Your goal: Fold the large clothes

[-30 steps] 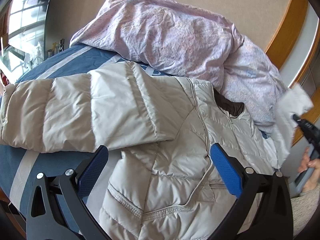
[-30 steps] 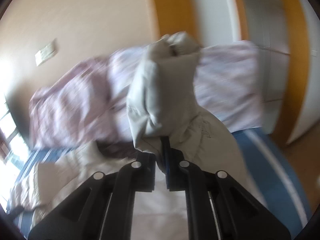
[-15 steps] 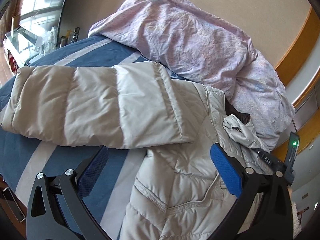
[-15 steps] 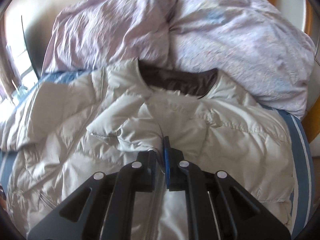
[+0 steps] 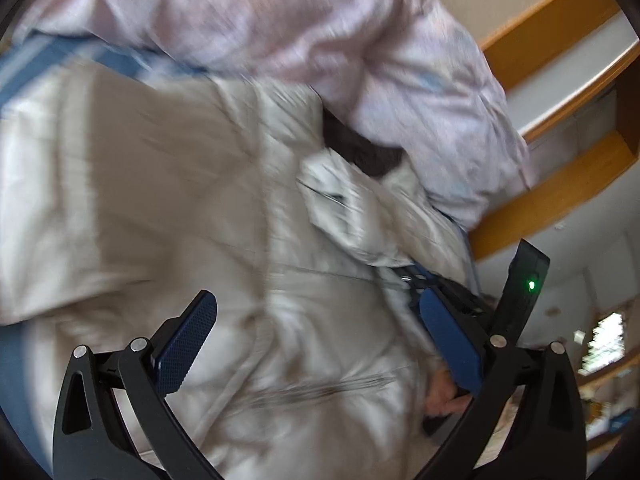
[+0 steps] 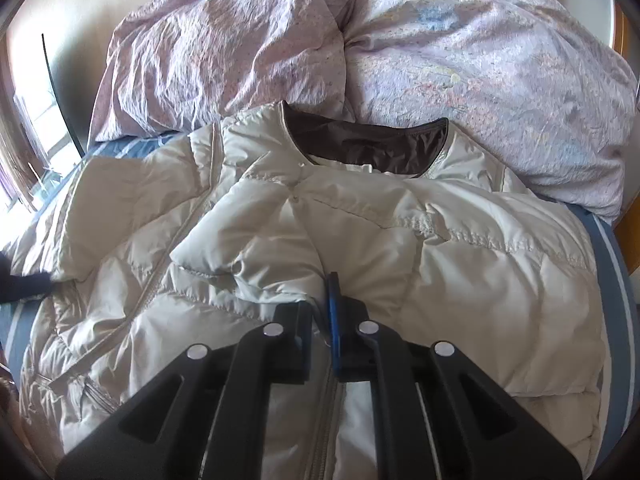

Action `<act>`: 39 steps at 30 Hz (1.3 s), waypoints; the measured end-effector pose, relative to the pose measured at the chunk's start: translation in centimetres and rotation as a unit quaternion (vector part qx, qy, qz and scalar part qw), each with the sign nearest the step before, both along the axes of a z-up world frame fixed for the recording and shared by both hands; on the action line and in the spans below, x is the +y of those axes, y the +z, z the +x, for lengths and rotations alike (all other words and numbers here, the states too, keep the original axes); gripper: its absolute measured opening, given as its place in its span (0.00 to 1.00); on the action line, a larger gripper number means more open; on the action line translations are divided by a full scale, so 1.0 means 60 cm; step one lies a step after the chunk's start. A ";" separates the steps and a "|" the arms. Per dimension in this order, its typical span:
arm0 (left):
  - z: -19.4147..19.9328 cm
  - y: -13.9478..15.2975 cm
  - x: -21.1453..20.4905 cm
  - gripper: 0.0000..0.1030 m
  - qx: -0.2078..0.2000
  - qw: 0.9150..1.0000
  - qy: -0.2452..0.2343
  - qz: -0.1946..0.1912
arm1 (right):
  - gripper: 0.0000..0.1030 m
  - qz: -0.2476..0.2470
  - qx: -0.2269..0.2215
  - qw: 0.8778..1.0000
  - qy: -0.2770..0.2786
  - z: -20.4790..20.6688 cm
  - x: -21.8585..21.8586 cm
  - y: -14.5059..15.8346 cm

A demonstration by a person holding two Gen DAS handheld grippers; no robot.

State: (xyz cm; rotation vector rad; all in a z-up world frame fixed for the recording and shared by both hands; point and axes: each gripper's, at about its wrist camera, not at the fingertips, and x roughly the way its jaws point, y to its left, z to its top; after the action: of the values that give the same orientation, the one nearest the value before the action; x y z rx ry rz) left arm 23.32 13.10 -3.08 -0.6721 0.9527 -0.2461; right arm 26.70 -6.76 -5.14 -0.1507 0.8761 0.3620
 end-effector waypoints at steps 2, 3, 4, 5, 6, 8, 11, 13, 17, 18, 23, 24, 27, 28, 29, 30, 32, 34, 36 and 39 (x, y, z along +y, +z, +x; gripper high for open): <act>0.029 -0.015 -0.017 0.94 0.018 0.999 -0.013 -0.032 | 0.09 0.004 0.002 1.000 0.001 0.001 -0.002 -0.002; 0.050 -0.023 -0.027 0.93 0.027 0.999 -0.016 -0.043 | 0.09 0.005 0.002 1.000 0.001 0.001 -0.002 -0.003; 0.061 -0.028 -0.034 0.90 0.033 0.998 -0.014 -0.042 | 0.09 0.005 0.002 1.000 0.001 0.001 -0.002 -0.004; 0.074 -0.034 -0.037 0.88 0.039 0.998 -0.010 -0.041 | 0.09 0.006 0.002 1.000 0.002 0.001 -0.002 -0.004; 0.091 -0.044 -0.044 0.87 0.049 0.998 -0.009 -0.040 | 0.09 0.007 0.002 1.000 0.002 0.001 -0.003 -0.004; 0.112 -0.062 -0.051 0.80 0.068 0.996 -0.008 -0.052 | 0.09 0.009 0.001 1.000 0.003 0.000 -0.004 -0.004; 0.130 -0.078 -0.057 0.51 0.075 0.994 -0.005 -0.074 | 0.12 0.005 0.000 1.000 0.008 -0.002 -0.003 -0.004; 0.136 -0.079 -0.054 0.33 0.068 0.995 0.005 -0.076 | 0.14 -0.009 -0.002 1.000 0.015 -0.005 0.003 -0.005; 0.153 -0.069 -0.053 0.23 0.055 0.998 0.025 -0.024 | 0.45 0.004 0.006 1.000 0.025 -0.008 0.001 0.004; 0.155 -0.070 -0.054 0.22 0.056 0.998 0.030 -0.010 | 0.49 0.025 0.005 0.999 0.025 -0.008 -0.006 0.010; 0.154 -0.099 -0.054 0.22 0.069 0.996 0.051 0.023 | 0.46 0.059 -0.002 0.998 -0.013 0.011 -0.026 0.027; 0.152 -0.101 -0.053 0.22 0.069 0.996 0.052 0.024 | 0.44 0.038 0.005 0.999 -0.022 0.022 -0.018 0.018; 0.142 -0.093 -0.045 0.28 0.069 0.995 0.059 0.029 | 0.42 -0.015 0.056 0.998 -0.029 0.048 0.002 -0.031; 0.134 -0.086 -0.040 0.28 0.067 0.995 0.060 0.032 | 0.42 -0.034 0.064 0.997 -0.030 0.052 0.009 -0.045; 0.125 -0.079 -0.036 0.33 0.064 0.995 0.062 0.037 | 0.43 -0.060 0.059 0.996 -0.028 0.053 0.018 -0.056; 0.107 -0.065 -0.024 0.38 0.057 0.995 0.063 0.044 | 0.43 -0.074 0.053 0.996 -0.025 0.051 0.024 -0.059; 0.074 -0.044 -0.003 0.63 0.041 0.996 0.069 0.048 | 0.44 -0.086 0.053 0.995 -0.023 0.050 0.030 -0.056; 0.017 -0.020 0.038 0.68 0.018 0.995 0.082 0.052 | 0.48 -0.064 0.067 0.995 -0.029 0.048 0.019 -0.047; -0.042 -0.006 0.082 0.72 0.005 0.993 0.104 0.052 | 0.54 -0.025 0.079 0.996 -0.033 0.037 0.004 -0.033; -0.140 0.003 0.155 0.73 -0.001 0.987 0.157 0.046 | 0.61 0.009 0.079 0.996 -0.028 0.016 -0.008 -0.014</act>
State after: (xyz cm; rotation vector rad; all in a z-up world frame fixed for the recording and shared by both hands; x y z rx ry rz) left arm 14.90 22.39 -2.89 -0.7254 0.8376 0.0757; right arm 27.69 -7.27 -5.97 -0.0807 1.0316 0.3336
